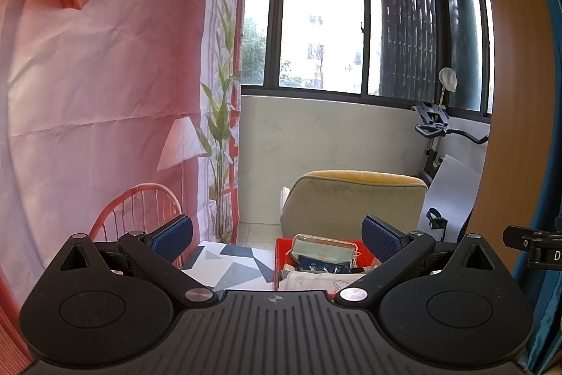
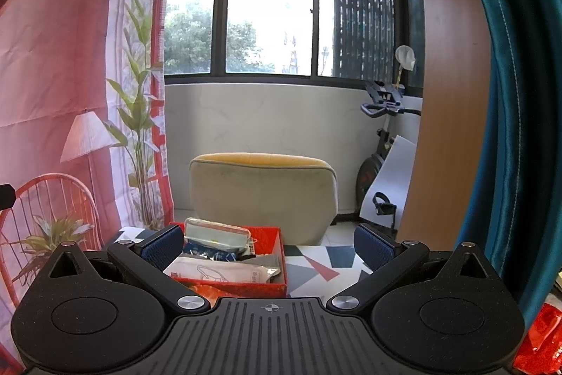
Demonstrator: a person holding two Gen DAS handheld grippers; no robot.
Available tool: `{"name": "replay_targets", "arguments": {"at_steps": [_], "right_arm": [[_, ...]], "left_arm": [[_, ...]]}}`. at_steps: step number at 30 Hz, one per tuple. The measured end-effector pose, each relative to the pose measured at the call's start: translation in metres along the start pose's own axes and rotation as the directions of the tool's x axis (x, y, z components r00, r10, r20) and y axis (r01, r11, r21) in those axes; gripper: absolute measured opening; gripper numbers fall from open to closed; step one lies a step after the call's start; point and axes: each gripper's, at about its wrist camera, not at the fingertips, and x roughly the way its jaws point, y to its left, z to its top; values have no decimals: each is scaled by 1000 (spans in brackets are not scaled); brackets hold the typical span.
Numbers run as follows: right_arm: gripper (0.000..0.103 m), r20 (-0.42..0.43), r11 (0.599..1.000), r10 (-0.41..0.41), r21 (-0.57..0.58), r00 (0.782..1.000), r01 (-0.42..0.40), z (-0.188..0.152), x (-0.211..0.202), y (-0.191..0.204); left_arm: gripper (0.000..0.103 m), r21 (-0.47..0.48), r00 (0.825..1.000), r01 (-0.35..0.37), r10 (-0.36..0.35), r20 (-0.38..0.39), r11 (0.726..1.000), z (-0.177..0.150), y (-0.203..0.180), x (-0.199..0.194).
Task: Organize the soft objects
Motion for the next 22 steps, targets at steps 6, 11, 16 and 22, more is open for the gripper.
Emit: {"name": "replay_targets", "arguments": {"at_steps": [6, 11, 16, 22], "right_arm": [[103, -3, 1000, 0, -3, 1000, 0, 0, 1, -1], [103, -2, 1000, 0, -4, 1000, 0, 1, 0, -1], [103, -3, 1000, 0, -4, 1000, 0, 0, 1, -1], [103, -3, 1000, 0, -6, 1000, 0, 1, 0, 0]], "left_arm": [[103, -1, 1000, 1, -1, 0, 1000, 0, 1, 0], [103, -3, 1000, 2, -2, 0, 1000, 0, 1, 0], [103, -3, 1000, -3, 3, 7, 1000, -1, -2, -2], [103, -3, 1000, -4, 4, 11, 1000, -2, -5, -3]]}}
